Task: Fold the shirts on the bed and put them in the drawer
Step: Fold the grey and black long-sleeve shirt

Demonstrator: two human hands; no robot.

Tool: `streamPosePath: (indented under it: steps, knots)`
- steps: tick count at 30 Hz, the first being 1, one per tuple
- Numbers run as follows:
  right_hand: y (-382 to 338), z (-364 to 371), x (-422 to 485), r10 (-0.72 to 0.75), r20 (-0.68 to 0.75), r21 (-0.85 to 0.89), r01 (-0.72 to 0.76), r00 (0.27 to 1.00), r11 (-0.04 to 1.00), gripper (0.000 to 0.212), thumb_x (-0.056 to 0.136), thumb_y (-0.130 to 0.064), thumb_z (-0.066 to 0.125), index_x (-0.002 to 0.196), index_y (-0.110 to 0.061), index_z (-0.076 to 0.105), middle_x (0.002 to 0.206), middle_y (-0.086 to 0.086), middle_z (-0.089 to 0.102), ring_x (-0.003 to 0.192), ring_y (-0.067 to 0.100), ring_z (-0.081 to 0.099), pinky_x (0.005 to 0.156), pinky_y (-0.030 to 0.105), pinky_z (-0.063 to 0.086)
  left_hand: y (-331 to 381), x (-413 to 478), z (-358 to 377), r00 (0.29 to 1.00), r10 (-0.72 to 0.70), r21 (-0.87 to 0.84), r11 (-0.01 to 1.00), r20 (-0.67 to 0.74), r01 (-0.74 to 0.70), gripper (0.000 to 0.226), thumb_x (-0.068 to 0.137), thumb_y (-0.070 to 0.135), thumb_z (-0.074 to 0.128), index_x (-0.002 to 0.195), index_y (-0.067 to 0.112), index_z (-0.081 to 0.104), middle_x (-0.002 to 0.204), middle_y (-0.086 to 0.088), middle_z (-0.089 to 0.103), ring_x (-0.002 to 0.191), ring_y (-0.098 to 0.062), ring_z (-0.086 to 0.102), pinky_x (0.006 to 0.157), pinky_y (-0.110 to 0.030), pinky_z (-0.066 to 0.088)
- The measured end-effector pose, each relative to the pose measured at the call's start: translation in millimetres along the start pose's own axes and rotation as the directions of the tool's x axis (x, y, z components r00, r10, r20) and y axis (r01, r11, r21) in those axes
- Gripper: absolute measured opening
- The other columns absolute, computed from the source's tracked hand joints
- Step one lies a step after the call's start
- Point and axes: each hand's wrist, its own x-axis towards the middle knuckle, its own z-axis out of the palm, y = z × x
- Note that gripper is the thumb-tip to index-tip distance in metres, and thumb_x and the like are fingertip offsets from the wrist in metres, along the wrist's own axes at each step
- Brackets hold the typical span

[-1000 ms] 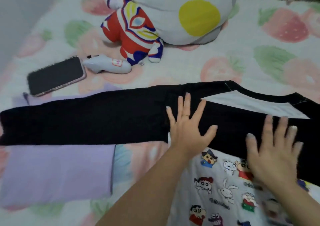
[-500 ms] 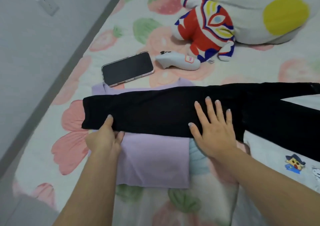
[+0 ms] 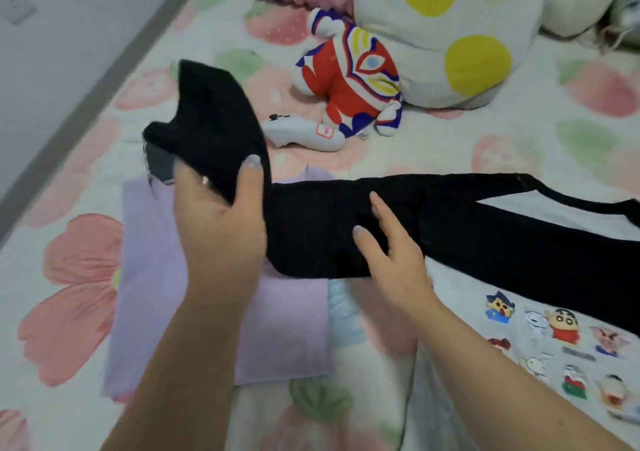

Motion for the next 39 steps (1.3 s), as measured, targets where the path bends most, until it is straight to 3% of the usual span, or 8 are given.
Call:
streamPosePath:
  steps: [3, 5, 7, 10, 16, 27, 32, 39]
  knots:
    - [-21.8, -58.0, -16.5, 0.124, 0.098, 0.737, -0.156, 0.987, 0.658, 0.059, 0.071, -0.053, 0.061, 0.123, -0.025, 0.055, 0.119, 0.003, 0.064, 0.107, 0.014, 0.062, 0.089, 0.03, 0.05, 7.8, -55.9, 73.5, 0.923, 0.14, 0.23, 0.945, 0.359, -0.232, 0.031, 0.087, 0.015, 0.048, 0.117, 0.022, 0.054, 0.093, 0.018, 0.065, 0.084, -0.002, 0.06, 0.075, -0.008, 0.043]
    - [-23.7, -105.2, -26.2, 0.067, 0.11, 0.89, -0.128, 0.992, 0.437, 0.072, 0.055, -0.058, 0.077, 0.111, -0.015, 0.065, 0.102, 0.006, 0.069, 0.099, 0.02, 0.065, 0.083, 0.035, 0.055, -3.0, -97.5, 118.7, 0.735, 0.073, 0.333, 0.858, 0.674, -0.39, 0.046, 0.089, 0.023, 0.042, 0.135, 0.014, 0.045, 0.126, -0.009, 0.059, 0.118, -0.018, 0.052, 0.101, -0.027, 0.038]
    - [-13.6, -143.5, -33.6, 0.159, 0.01, 0.888, -0.082, 0.987, 0.452, 0.056, 0.042, -0.05, 0.085, 0.086, -0.017, 0.075, 0.09, 0.004, 0.072, 0.091, 0.019, 0.068, 0.073, 0.033, 0.057, -20.5, -133.3, 150.8, 0.481, -0.016, 0.348, 0.712, 0.877, -0.61, 0.054, 0.091, 0.014, 0.043, 0.144, 0.014, 0.03, 0.15, -0.009, 0.032, 0.141, -0.025, 0.023, 0.117, -0.038, 0.012]
    - [26.6, -183.7, -37.7, 0.451, -0.163, 0.772, -0.171, 0.878, 0.613, 0.012, 0.074, -0.022, 0.073, 0.083, -0.015, 0.072, 0.083, 0.006, 0.073, 0.079, 0.02, 0.071, 0.055, 0.027, 0.054, -41.8, -167.5, 167.7, 0.287, 0.015, 0.239, 0.513, 0.958, -0.825, 0.066, 0.064, 0.003, 0.071, 0.128, 0.011, 0.055, 0.132, -0.01, 0.055, 0.125, -0.031, 0.048, 0.103, -0.049, 0.036]
    - [88.8, -237.5, -38.9, 0.547, -0.218, 0.828, -0.144, 0.808, 0.542, 0.021, 0.084, 0.006, 0.051, 0.082, -0.01, 0.065, 0.08, 0.009, 0.073, 0.072, 0.019, 0.071, 0.066, 0.038, 0.059, -92.8, -164.1, 145.3, 0.585, -0.237, 0.631, 0.243, 0.775, -0.737, 0.083, 0.087, 0.006, 0.047, 0.146, 0.026, -0.007, 0.157, -0.006, 0.003, 0.144, -0.026, -0.006, 0.114, -0.046, -0.007]
    - [130.4, -304.8, -52.7, 0.388, -0.476, 0.539, -0.087, 0.789, 0.838, 0.024, 0.086, 0.001, 0.056, 0.082, -0.022, 0.063, 0.08, -0.007, 0.07, 0.08, 0.013, 0.066, 0.069, 0.03, 0.055, -77.9, -119.0, 124.4, 0.765, -0.148, 0.755, 0.36, 0.627, -0.548, 0.064, 0.071, -0.019, 0.055, 0.132, -0.002, 0.046, 0.139, -0.023, 0.043, 0.131, -0.041, 0.038, 0.101, -0.055, 0.034]
    - [134.5, -338.3, -52.5, 0.37, -0.533, 0.564, -0.007, 0.761, 0.826, 0.025, 0.087, 0.002, 0.053, 0.081, -0.021, 0.061, 0.069, -0.014, 0.069, 0.06, 0.003, 0.065, 0.05, 0.019, 0.051, -68.9, -114.9, 148.1, 0.683, 0.108, 0.611, 0.363, 0.722, -0.703, 0.066, 0.06, -0.028, 0.055, 0.123, -0.008, 0.054, 0.126, -0.031, 0.052, 0.116, -0.052, 0.048, 0.086, -0.058, 0.045]
    - [160.0, -355.4, -33.5, 0.511, -0.47, 0.633, -0.129, 0.72, 0.764, 0.022, 0.092, -0.003, 0.049, 0.085, -0.022, 0.059, 0.089, 0.0, 0.063, 0.083, 0.015, 0.06, 0.067, 0.031, 0.052, -109.6, -131.0, 132.6, 0.585, -0.274, 0.635, 0.149, 0.763, -0.758, 0.072, 0.089, -0.003, 0.04, 0.148, 0.025, 0.009, 0.156, -0.012, 0.004, 0.144, -0.029, -0.001, 0.113, -0.04, 0.012]
